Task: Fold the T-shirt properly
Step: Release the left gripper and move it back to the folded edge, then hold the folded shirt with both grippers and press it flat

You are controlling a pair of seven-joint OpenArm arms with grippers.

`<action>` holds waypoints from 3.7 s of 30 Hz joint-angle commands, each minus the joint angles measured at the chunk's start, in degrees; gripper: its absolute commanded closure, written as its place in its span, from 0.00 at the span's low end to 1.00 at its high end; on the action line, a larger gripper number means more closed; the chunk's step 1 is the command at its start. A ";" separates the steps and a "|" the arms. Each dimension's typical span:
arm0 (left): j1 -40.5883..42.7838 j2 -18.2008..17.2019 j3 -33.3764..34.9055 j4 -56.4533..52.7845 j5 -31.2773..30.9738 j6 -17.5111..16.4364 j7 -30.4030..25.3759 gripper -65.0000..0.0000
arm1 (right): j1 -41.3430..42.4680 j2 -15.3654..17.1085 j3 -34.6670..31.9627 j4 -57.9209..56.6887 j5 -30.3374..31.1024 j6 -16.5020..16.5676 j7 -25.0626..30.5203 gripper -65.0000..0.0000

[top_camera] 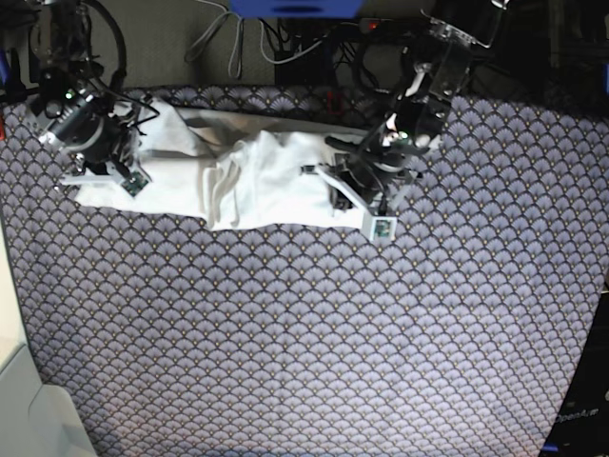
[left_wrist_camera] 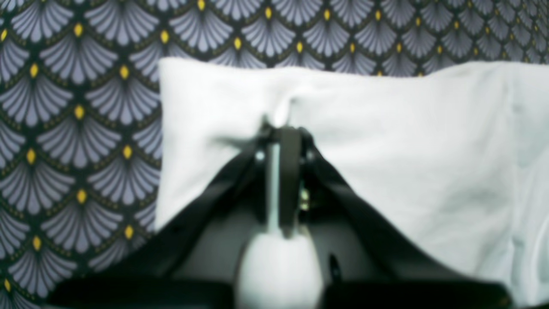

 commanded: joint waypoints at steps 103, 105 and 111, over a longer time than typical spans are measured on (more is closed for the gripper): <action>2.89 -7.79 -0.37 17.96 0.17 0.46 0.58 0.95 | 13.87 -7.66 30.63 -26.73 14.74 -0.25 -7.21 0.42; 2.89 -7.79 -0.37 17.96 0.17 0.46 0.58 0.95 | 13.87 -7.66 30.63 -26.73 14.74 -0.25 -7.21 0.42; 3.33 -7.79 -0.37 17.96 0.17 0.46 0.58 0.95 | 14.14 -6.96 30.72 -26.73 14.74 -0.25 -7.12 0.42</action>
